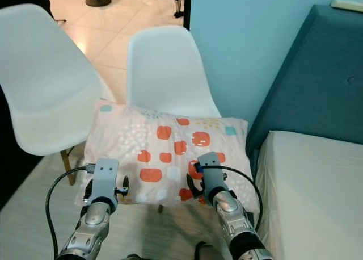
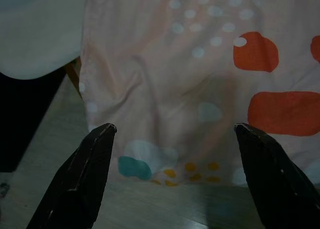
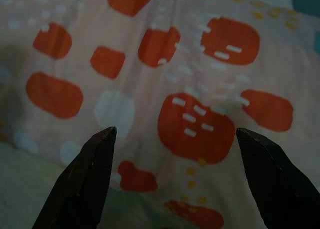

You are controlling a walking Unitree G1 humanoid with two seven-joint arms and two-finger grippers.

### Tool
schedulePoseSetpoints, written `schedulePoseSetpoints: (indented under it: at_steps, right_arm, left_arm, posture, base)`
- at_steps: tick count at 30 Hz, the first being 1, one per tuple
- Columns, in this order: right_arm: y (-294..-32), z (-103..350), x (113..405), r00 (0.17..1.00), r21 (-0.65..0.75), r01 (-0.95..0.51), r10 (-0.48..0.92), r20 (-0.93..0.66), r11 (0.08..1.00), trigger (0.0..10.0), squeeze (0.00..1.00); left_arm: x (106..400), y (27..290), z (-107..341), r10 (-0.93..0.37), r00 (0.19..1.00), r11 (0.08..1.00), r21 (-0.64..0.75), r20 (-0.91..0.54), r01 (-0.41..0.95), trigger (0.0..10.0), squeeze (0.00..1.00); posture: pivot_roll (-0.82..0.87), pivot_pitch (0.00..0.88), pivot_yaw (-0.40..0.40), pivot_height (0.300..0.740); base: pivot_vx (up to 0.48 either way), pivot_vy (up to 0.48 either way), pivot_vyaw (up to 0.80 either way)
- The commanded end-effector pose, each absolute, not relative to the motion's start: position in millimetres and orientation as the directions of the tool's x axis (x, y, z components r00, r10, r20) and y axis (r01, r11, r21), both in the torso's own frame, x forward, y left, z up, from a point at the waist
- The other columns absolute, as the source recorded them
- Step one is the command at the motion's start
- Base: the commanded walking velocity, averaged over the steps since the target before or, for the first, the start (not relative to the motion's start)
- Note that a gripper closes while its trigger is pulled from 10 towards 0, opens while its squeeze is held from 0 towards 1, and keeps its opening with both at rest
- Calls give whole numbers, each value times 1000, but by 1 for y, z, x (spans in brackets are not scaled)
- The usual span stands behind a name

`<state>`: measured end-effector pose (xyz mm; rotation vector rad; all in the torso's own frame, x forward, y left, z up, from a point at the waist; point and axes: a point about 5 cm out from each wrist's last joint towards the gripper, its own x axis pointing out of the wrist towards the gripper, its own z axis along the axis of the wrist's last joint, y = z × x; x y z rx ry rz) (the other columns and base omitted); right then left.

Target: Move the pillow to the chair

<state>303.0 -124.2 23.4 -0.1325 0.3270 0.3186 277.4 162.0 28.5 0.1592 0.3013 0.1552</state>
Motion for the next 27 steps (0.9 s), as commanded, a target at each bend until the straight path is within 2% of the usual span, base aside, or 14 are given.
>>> schedulePoseSetpoints:
  at_steps: [1,7,27]
  right_arm:
    - [-116,19,301,875,-80,-367,315,-367,927,10000,0]
    - [-103,18,299,843,-90,-446,384,-377,890,10000,0]
    - [-104,19,305,866,-124,-391,319,-386,912,10000,0]
  left_arm:
    - [275,161,23,193,932,974,176,-307,-144,10000,0]
    - [277,167,25,191,934,971,198,-301,-135,10000,0]
    - [274,175,18,231,909,971,137,-347,-195,10000,0]
  posture:
    - [-53,157,43,740]
    - [-59,150,57,740]
    - [-55,130,65,740]
  base:
    - [0,0,0]
    - [0,0,0]
    - [0,0,0]
